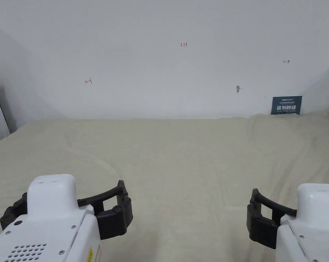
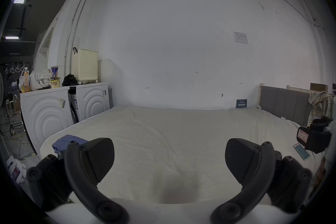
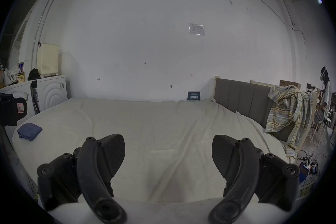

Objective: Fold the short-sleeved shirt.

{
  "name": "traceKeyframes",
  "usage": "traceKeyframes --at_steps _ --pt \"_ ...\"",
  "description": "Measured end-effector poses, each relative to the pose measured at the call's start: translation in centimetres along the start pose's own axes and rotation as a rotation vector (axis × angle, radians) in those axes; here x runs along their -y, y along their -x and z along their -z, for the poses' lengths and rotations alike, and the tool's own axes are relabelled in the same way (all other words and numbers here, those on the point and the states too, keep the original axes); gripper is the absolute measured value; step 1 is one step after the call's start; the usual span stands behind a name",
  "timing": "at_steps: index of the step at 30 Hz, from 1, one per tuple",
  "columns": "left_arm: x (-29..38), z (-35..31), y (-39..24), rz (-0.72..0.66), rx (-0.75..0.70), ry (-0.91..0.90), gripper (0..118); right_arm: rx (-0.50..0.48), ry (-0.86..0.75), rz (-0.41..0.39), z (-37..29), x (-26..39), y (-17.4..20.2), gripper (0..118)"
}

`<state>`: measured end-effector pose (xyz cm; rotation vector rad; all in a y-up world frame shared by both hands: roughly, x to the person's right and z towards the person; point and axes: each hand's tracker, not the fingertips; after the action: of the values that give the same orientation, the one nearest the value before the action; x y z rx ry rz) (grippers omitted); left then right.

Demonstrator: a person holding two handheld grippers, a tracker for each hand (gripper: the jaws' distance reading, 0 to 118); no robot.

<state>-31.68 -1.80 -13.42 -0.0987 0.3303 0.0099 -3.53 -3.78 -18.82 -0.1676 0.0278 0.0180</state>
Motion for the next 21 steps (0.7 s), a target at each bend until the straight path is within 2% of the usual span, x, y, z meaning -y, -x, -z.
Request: traceKeyframes --at_steps 6,11,21 --pt "-0.1 -0.02 -0.11 0.01 -0.003 -0.004 118 -0.036 0.018 0.011 0.01 -0.14 -0.19 100" --pt "-0.02 -0.1 -0.13 0.014 -0.011 -0.007 118 -0.017 -0.015 -0.034 -0.13 0.08 0.1 100" --pt "-0.3 -0.21 -0.12 0.024 -0.015 -0.019 118 -0.018 -0.037 -0.036 -0.23 0.16 0.22 100"
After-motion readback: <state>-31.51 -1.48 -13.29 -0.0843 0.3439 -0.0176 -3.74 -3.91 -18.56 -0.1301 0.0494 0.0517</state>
